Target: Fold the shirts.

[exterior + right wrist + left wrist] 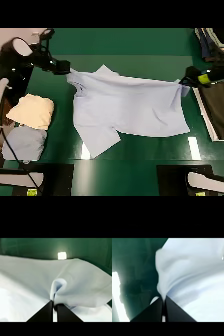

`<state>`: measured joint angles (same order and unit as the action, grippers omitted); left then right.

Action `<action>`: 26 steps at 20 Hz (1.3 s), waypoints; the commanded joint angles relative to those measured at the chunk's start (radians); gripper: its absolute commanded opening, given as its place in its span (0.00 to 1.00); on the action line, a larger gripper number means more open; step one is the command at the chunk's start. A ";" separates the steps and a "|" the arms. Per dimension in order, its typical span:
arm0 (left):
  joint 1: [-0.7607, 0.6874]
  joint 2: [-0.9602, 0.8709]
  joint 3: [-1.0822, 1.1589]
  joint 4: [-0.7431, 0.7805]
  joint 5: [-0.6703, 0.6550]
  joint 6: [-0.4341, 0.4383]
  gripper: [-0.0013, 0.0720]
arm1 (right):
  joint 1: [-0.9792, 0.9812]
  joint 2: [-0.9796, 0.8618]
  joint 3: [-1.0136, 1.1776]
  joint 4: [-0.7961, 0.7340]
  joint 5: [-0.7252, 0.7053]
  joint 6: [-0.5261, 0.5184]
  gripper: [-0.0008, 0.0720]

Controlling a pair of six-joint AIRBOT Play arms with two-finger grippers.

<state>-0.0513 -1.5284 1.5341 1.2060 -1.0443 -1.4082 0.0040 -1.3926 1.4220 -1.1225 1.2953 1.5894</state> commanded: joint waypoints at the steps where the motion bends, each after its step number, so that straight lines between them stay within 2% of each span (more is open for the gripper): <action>1: 0.009 -0.048 -0.002 -0.002 0.089 -0.005 0.61 | 0.035 -0.152 0.126 -0.019 -0.040 -0.032 0.28; 2: 0.021 -0.044 0.013 -0.002 0.066 -0.018 0.85 | 0.035 -0.169 0.167 -0.019 -0.006 -0.037 0.59; 3: 0.038 -0.039 0.032 -0.002 0.019 -0.028 0.85 | 0.033 -0.175 0.200 -0.013 0.035 -0.058 0.63; 6: 0.102 0.008 0.047 -0.006 -0.193 -0.014 0.85 | 0.018 -0.121 0.208 0.006 0.128 -0.126 0.63; 8: 0.124 0.075 -0.032 -0.006 -0.275 0.025 0.85 | 0.006 -0.034 0.132 0.006 0.134 -0.138 0.63; 13: 0.122 0.285 -0.483 -0.061 -0.215 0.020 0.85 | -0.028 0.180 -0.133 0.017 0.137 -0.140 0.63; 16: 0.122 0.338 -0.712 -0.151 -0.147 0.030 0.85 | -0.071 0.270 -0.252 0.114 0.105 -0.141 0.63; 21: 0.121 0.340 -0.858 -0.324 -0.039 0.119 0.85 | -0.095 0.338 -0.328 0.136 0.082 -0.141 0.60; 26: 0.077 0.340 -0.918 -0.330 0.009 0.127 0.85 | -0.095 0.366 -0.363 0.137 0.066 -0.140 0.60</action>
<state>0.0555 -1.1896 0.6579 0.8894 -1.0767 -1.2976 -0.0883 -1.0435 1.0798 -0.9928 1.3712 1.4487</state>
